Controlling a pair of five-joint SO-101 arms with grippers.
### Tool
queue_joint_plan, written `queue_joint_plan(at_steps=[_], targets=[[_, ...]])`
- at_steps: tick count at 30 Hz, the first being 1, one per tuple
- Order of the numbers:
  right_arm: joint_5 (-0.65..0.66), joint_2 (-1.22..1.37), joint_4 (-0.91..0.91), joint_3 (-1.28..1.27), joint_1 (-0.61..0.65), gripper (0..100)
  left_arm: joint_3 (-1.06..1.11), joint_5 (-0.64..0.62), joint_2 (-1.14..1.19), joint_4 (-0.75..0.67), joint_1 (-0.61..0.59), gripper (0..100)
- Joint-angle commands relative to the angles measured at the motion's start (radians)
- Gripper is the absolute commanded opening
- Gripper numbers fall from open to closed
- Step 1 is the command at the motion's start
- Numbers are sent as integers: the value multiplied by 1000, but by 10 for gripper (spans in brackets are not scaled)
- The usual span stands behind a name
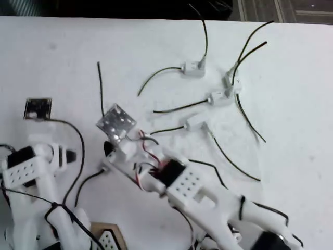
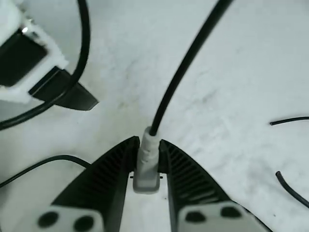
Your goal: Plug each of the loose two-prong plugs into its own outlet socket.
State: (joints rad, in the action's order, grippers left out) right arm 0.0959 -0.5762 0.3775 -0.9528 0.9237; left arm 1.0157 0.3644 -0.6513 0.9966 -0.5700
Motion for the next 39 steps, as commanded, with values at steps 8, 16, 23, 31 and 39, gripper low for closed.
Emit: queue_joint_plan(at_steps=[8,16,23,31,39], targets=[[2,-271,5,-133,-2,17,-218,-222,-22,-11,303,282],[8,-257,-2,-149,-7,17,-232,-222,-30,75,506,282],[9,-205,-25,-144,-7,17,-229,-216,-229,169,575,282],[6,-203,-25,-144,-7,17,-97,-218,-406,186,667,286],[11,-196,-24,-141,-7,16,-160,-213,-407,186,458,286]])
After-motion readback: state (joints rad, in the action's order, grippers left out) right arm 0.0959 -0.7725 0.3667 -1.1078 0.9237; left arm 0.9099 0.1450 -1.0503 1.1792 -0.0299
